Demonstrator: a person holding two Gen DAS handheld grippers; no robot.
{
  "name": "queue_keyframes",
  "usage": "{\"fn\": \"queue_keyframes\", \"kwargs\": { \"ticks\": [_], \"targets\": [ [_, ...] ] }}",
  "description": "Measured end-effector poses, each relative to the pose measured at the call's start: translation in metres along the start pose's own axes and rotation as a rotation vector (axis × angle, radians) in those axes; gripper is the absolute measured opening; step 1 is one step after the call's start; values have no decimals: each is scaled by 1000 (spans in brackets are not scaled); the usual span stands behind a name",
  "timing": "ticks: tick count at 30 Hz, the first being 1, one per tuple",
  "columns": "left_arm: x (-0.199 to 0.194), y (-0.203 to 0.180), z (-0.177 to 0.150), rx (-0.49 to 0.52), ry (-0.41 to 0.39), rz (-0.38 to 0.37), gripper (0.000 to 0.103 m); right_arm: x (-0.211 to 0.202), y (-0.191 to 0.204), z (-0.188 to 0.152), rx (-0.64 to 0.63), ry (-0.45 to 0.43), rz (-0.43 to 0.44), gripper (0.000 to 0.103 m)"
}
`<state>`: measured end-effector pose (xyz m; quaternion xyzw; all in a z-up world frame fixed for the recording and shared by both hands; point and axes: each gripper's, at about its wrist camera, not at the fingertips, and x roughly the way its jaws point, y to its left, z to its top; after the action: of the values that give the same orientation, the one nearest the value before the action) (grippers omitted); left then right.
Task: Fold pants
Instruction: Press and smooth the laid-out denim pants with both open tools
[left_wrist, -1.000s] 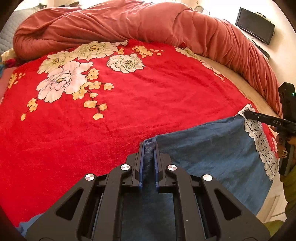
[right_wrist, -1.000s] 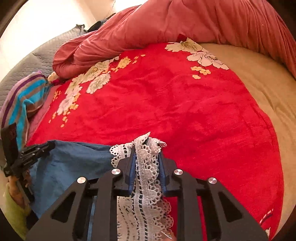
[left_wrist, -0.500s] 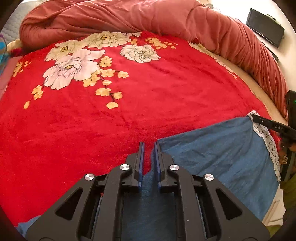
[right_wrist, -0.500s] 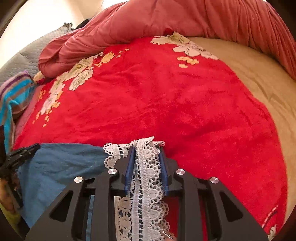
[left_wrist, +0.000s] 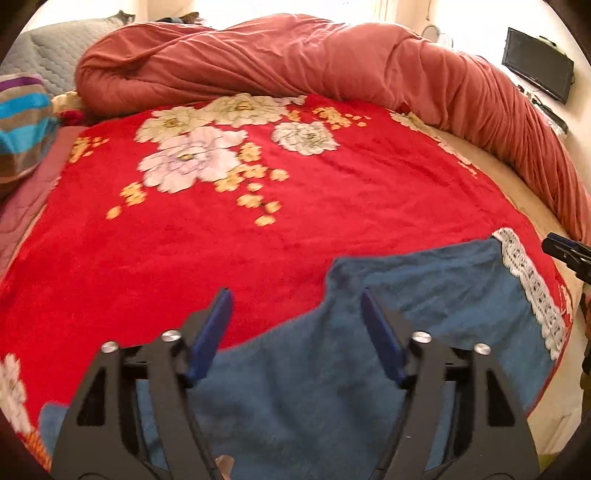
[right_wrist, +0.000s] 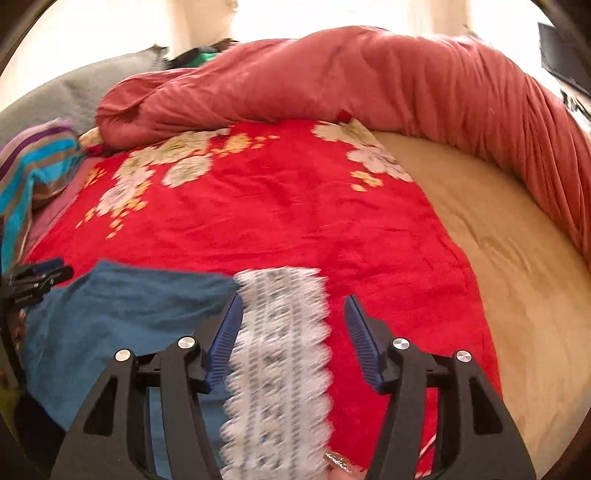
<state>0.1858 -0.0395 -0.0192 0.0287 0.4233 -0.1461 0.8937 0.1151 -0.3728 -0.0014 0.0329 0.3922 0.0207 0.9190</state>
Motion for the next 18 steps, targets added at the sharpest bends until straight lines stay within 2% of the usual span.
{"fn": "queue_keyframes", "kwargs": {
  "ticks": [3, 5, 6, 10, 14, 16, 18],
  "targets": [
    [-16, 9, -10, -13, 2, 27, 66, -4, 29, -8, -75, 7, 42, 57],
    [-27, 11, -15, -14, -1, 36, 68, -2, 47, -13, -119, 21, 68, 63],
    [-32, 10, -19, -11, -2, 44, 73, -1, 58, -16, -142, 26, 81, 63],
    [-50, -3, -34, 32, 0, 44, 75, 8, 92, -25, -199, 56, 132, 63],
    [-42, -14, -52, 93, 60, 84, 78, 17, 119, -30, -251, 71, 129, 63],
    [-26, -2, -57, 49, 145, 95, 78, 26, 126, -31, -266, 95, 128, 63],
    [-20, 18, -58, -41, 180, 54, 78, 40, 124, -34, -270, 145, 82, 63]
  ]
}}
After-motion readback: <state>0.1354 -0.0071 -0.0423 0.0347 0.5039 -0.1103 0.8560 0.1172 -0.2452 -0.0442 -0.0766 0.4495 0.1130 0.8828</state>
